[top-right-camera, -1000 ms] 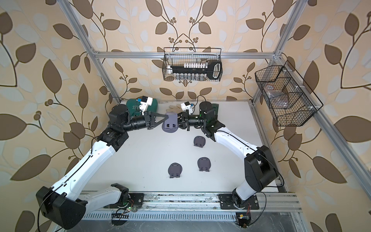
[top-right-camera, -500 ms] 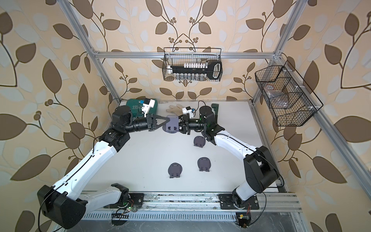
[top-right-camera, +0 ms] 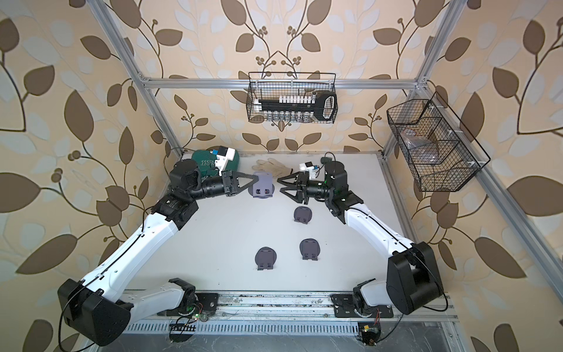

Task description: Open the phone stand

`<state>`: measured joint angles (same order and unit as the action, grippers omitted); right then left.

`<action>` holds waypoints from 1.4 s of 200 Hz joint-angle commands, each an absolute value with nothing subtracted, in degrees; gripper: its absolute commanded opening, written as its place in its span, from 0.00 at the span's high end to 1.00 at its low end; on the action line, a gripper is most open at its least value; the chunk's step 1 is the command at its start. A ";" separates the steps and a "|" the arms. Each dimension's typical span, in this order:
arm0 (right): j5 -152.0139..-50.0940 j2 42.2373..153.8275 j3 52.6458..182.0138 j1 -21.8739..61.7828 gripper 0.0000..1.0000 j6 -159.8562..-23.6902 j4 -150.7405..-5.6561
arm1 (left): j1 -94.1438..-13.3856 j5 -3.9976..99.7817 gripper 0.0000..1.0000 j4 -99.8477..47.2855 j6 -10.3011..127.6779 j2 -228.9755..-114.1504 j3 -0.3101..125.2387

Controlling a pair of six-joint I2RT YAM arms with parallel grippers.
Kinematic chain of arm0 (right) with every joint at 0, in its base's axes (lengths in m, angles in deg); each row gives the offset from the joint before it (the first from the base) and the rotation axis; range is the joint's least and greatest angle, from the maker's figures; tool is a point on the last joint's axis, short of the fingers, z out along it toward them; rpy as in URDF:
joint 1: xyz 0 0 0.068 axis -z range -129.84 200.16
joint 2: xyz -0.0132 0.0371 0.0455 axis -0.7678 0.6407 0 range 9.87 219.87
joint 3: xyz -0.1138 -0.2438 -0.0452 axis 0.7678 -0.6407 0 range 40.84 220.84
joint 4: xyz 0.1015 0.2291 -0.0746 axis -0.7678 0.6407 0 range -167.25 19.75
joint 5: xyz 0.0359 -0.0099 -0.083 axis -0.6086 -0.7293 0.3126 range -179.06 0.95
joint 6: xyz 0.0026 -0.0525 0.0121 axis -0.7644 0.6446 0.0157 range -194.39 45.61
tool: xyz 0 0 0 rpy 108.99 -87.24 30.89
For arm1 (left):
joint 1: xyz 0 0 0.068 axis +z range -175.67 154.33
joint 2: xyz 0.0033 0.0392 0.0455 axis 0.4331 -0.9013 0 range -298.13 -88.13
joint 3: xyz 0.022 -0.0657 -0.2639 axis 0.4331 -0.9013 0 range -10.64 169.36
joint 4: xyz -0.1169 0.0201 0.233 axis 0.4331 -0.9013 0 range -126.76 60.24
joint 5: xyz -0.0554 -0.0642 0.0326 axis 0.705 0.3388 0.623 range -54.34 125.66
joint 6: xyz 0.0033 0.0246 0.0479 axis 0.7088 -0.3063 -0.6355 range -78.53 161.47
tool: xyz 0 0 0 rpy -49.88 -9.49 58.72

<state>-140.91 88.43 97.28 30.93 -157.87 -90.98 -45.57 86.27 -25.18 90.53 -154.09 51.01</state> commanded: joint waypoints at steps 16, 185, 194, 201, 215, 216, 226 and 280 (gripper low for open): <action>-142.37 85.94 97.16 29.66 0.53 -154.54 -87.02 | -45.62 86.99 1.00 -21.01 90.01 -152.16 52.78; -141.87 96.82 106.02 20.04 0.61 -157.46 -96.97 | -45.70 87.61 1.00 -18.32 90.07 -151.72 50.33; -141.94 97.60 106.59 19.93 0.63 -158.35 -98.50 | -45.70 87.69 1.00 -17.84 91.81 -151.85 49.95; -142.13 98.28 106.94 19.92 0.63 -159.19 -99.95 | -45.79 87.78 1.00 -17.44 91.91 -152.02 49.71; -142.29 99.65 107.89 19.84 0.64 -160.56 -102.24 | -45.79 87.76 1.00 -16.76 92.18 -152.29 49.24; -142.35 99.76 107.94 19.84 0.64 -160.63 -102.40 | -45.79 87.73 1.00 -16.72 92.18 -152.34 49.23; -142.75 100.55 108.64 19.75 0.65 -161.51 -104.19 | -45.80 87.53 1.00 -16.77 92.14 -152.55 49.05; -144.59 100.29 107.88 19.39 0.58 -163.68 -111.76 | -45.79 85.39 1.00 -16.75 92.02 -153.58 48.86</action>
<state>-142.00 100.91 106.01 21.62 -162.24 -102.98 -43.95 81.92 -19.46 90.79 -152.91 49.26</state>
